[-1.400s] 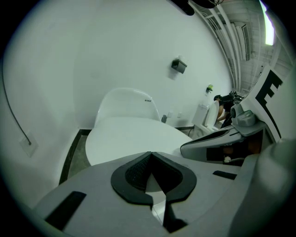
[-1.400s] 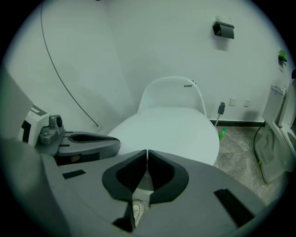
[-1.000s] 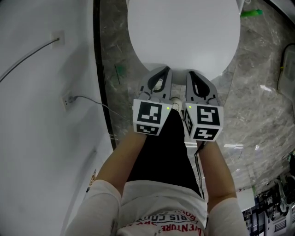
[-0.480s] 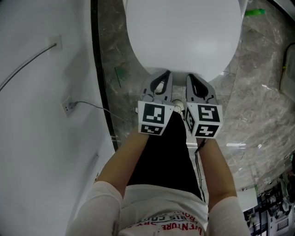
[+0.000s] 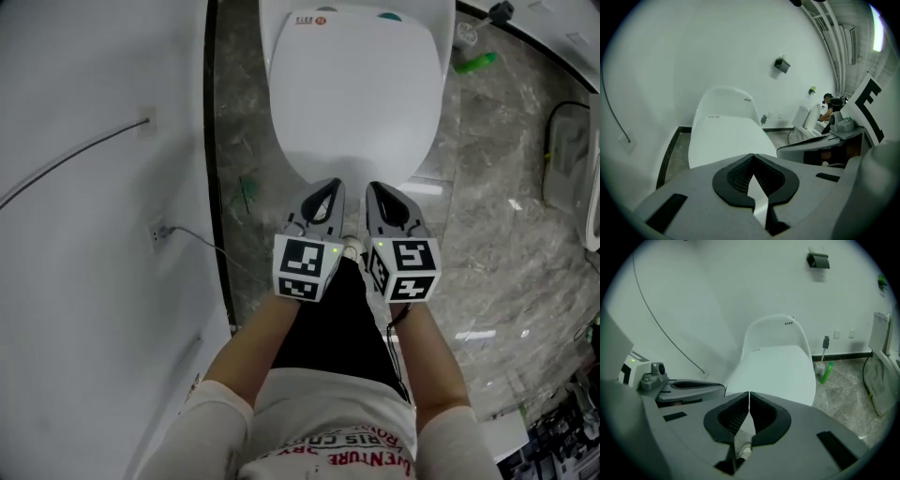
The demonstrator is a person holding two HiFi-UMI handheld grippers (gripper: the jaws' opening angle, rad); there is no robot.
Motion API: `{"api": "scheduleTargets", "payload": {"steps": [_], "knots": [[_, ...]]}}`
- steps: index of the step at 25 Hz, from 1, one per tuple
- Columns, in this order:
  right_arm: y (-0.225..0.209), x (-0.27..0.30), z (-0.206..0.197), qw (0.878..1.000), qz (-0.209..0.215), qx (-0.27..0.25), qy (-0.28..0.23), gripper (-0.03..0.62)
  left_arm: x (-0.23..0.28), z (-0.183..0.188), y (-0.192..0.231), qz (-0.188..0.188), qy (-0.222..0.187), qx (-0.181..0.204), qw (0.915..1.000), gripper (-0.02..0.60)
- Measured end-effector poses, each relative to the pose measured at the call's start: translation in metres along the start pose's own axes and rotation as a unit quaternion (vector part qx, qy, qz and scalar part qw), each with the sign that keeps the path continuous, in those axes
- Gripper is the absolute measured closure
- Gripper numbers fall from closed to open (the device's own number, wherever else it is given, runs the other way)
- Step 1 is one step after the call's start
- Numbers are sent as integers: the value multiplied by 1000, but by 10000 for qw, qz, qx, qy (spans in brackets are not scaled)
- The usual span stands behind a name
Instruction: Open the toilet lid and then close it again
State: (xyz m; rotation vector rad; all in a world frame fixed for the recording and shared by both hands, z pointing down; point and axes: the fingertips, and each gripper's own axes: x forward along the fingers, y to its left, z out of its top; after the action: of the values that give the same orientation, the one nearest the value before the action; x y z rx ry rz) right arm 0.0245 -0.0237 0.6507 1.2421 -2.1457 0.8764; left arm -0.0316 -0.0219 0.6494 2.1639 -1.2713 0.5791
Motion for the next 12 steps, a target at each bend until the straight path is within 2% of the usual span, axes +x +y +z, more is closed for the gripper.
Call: {"api": "scheduleTargets", "payload": {"steps": [7,12], "knots": [[32,-126,100,9960,-15,-180,-874,577,-105,119,-59,-163,-780,-58,9968,575],[64,-225,166,9873,0,-590,-1475,577,-192,205,-108,-253,-1425,536,9880,575]]}}
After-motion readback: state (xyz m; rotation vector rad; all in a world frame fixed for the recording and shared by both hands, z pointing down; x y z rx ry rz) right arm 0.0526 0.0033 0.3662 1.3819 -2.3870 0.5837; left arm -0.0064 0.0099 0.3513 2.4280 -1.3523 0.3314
